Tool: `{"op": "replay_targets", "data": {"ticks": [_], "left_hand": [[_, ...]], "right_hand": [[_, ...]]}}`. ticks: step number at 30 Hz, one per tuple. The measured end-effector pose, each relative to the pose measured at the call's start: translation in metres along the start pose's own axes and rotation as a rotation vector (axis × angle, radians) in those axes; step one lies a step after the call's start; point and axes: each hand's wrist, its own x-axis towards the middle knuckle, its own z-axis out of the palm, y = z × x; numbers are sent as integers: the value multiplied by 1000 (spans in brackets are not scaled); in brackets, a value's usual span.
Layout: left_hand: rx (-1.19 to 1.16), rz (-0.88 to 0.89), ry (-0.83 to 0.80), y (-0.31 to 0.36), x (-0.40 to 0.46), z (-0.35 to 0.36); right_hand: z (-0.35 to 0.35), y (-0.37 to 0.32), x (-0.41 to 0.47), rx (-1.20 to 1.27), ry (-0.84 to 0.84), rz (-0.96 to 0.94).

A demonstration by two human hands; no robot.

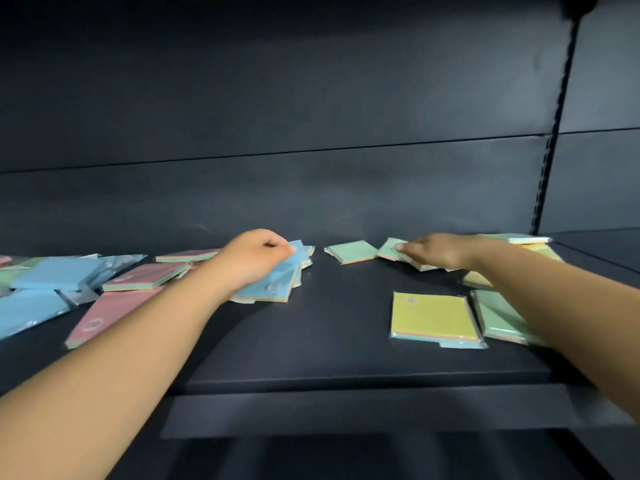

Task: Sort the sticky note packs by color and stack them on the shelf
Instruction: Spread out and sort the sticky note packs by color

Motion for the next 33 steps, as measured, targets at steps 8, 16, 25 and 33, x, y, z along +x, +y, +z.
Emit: {"op": "replay_targets", "data": {"ticks": [8, 16, 25, 33], "left_hand": [[-41, -152, -112, 47, 47, 74], [342, -321, 2, 54, 79, 123], [396, -319, 57, 35, 109, 142], [-331, -168, 183, 28, 109, 137]], "right_hand": [[-7, 41, 19, -157, -28, 103], [-18, 52, 47, -208, 32, 71], [3, 51, 82, -186, -92, 112], [1, 60, 77, 449, 166, -51]]}}
